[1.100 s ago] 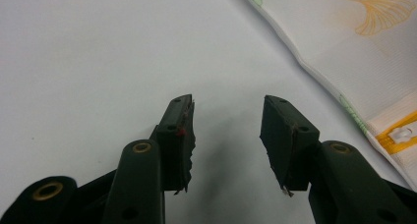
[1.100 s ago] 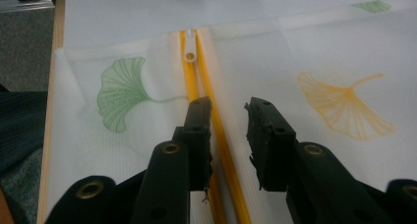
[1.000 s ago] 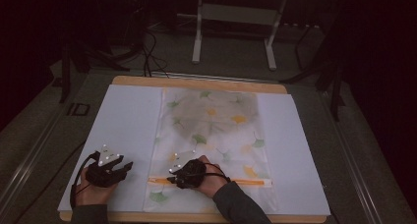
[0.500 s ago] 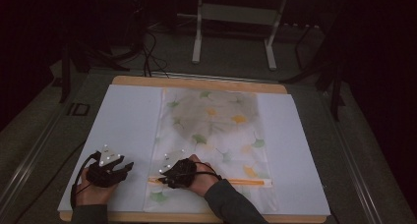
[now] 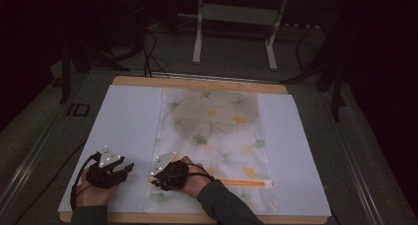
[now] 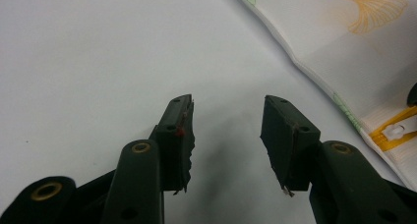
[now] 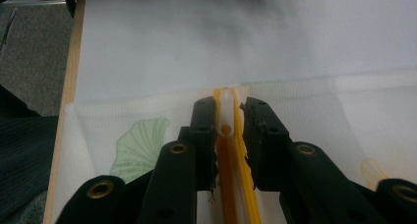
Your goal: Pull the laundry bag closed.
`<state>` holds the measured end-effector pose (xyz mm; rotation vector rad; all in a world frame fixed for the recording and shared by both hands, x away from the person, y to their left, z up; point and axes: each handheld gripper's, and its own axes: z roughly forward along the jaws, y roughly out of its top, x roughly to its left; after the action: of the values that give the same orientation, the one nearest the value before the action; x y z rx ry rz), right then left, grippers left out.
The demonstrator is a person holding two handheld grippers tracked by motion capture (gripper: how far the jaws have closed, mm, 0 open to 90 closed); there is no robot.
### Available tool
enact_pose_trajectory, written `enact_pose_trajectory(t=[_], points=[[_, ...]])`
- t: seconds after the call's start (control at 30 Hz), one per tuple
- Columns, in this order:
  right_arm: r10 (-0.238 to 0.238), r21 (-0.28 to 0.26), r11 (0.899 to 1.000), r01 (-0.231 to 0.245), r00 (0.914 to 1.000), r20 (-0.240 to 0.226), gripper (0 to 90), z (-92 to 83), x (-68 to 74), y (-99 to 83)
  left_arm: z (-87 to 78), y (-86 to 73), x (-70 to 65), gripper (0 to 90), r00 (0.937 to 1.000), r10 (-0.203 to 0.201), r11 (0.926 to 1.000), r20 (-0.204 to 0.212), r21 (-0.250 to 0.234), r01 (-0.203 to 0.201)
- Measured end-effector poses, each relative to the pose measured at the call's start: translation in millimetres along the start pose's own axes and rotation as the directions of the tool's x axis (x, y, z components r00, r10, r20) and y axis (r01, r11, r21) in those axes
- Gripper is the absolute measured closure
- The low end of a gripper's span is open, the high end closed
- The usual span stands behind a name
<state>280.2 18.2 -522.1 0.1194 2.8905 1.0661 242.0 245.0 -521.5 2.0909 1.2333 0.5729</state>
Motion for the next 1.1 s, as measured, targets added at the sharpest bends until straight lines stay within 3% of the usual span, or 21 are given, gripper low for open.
enact_pose_trajectory(t=[0.4, 0.53, 0.77, 0.97, 1.1], points=[[0.004, 0.04, 0.999, -0.003, 0.9997, -0.024, 79.5, 13.4, -3.8, 6.4, -0.6, -0.4, -0.7, 55.8, 1.0, 0.002, 1.0, -0.001, 0.005, -0.002], [0.033, 0.041, 0.999, -0.031, 0.9986, -0.042, 82.7, 13.8, -7.3, 5.5, -0.5, -0.2, -1.8, 56.3, 1.0, 0.004, 0.9999, 0.005, 0.011, -0.004], [-0.001, 0.069, 0.998, 0.003, 0.9995, -0.031, 84.2, 12.3, -5.4, 8.5, -1.6, 0.1, -4.3, 56.8, 0.9997, 0.004, 0.9998, 0.025, 0.019, -0.004], [-0.003, 0.065, 0.998, 0.005, 0.9995, -0.032, 84.3, 10.9, -5.1, 8.1, -5.2, 0.0, -7.8, 56.8, 0.9992, 0.008, 0.9998, 0.039, 0.018, -0.009], [0.013, 0.067, 0.998, -0.011, 0.9992, -0.037, 79.4, 12.9, -9.2, 7.9, -5.7, -1.0, -7.3, 56.4, 0.9992, 0.007, 0.9997, 0.04, 0.023, -0.008]])
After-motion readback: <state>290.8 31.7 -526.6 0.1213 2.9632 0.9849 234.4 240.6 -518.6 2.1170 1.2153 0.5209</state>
